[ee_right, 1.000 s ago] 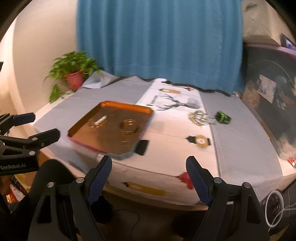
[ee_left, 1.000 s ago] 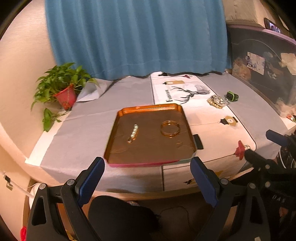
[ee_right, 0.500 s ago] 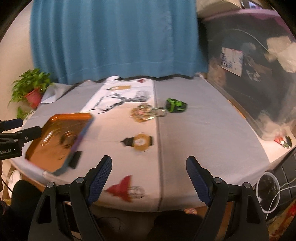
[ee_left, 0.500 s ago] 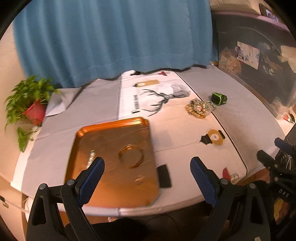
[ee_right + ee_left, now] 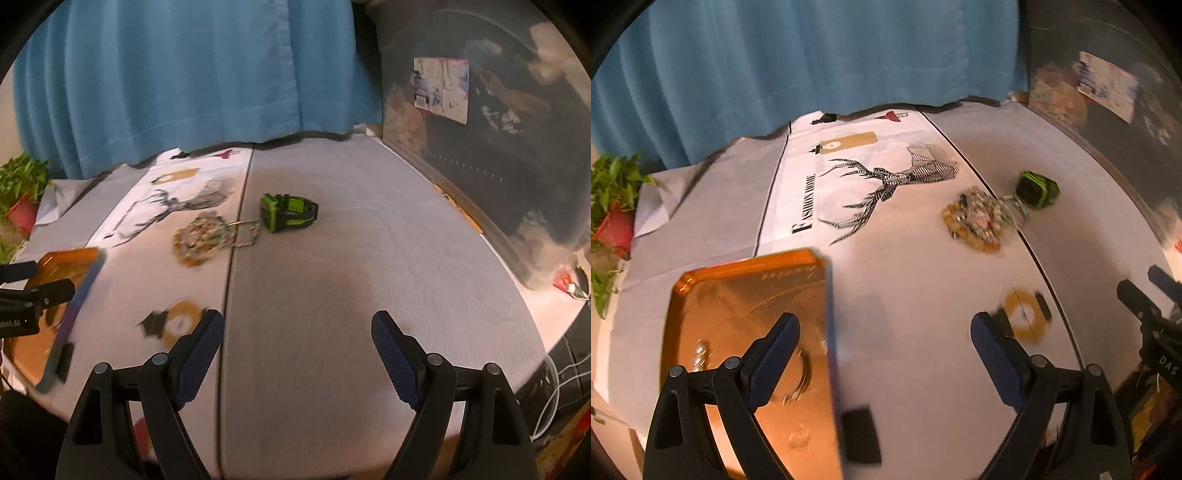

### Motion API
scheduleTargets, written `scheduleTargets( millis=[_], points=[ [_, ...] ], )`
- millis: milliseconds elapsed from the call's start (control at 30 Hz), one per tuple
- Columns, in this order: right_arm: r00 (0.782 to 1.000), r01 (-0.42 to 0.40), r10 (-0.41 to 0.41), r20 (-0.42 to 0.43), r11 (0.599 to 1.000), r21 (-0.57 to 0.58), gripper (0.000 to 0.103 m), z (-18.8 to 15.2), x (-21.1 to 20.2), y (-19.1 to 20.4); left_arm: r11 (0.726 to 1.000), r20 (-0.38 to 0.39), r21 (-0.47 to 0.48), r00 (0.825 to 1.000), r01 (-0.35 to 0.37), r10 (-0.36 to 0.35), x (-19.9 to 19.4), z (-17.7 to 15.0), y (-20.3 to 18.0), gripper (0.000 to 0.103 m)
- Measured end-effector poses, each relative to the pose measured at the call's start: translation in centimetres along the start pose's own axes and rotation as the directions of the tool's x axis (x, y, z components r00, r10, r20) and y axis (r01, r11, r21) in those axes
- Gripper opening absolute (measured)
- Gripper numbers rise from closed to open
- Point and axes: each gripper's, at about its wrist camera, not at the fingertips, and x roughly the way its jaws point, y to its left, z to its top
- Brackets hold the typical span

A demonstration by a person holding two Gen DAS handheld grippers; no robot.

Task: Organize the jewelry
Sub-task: 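Grasp the beaded bracelet with the left tool while the right tool grasps the green watch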

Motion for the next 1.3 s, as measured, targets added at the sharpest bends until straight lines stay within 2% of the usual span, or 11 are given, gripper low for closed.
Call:
scheduleTargets(
  millis=[200,333,467,767,1000,1200,1300],
  points=[
    [1.0,-0.017,0.017,-0.021,0.999,0.029,0.083,2.8,4.5,-1.4,1.0,-0.034,0.005,0.999,0.005,-0.005,4.7,3.9,-0.5,0.092],
    [1.0,-0.013,0.013,-0.027,1.0,0.006,0.083,4.8,7.7,-1.5,0.997,-0.072,0.018,0.995,0.076,-0.074,7.6,5.5,-1.1,0.092],
    [0.999,-0.024,0.024,-0.028,1.0,0.006,0.083,6.8,10.4,-1.7,0.994,-0.109,0.025,0.989,0.105,-0.102,10.1,6.7,-1.7,0.092],
    [0.997,-0.07,0.067,-0.038,0.994,-0.081,0.083,9.2,13.8,0.6,0.993,-0.147,0.013,0.982,0.121,-0.118,12.6,7.9,-1.7,0.093],
    [0.994,-0.043,0.035,-0.103,0.996,-0.077,0.083,9.3,17.0,1.0,0.987,-0.178,0.002,0.971,0.163,-0.16,13.7,8.9,-2.0,0.093],
    [0.992,-0.058,0.052,-0.114,0.997,-0.055,0.083,10.1,17.9,0.8,0.97,-0.213,-0.053,0.946,0.238,-0.244,14.9,10.8,-1.9,0.088],
    [0.99,-0.07,0.062,-0.128,0.996,-0.061,0.083,10.4,18.4,1.0,0.967,-0.214,-0.056,0.943,0.25,-0.256,15.1,11.2,-2.1,0.085]
  ],
)
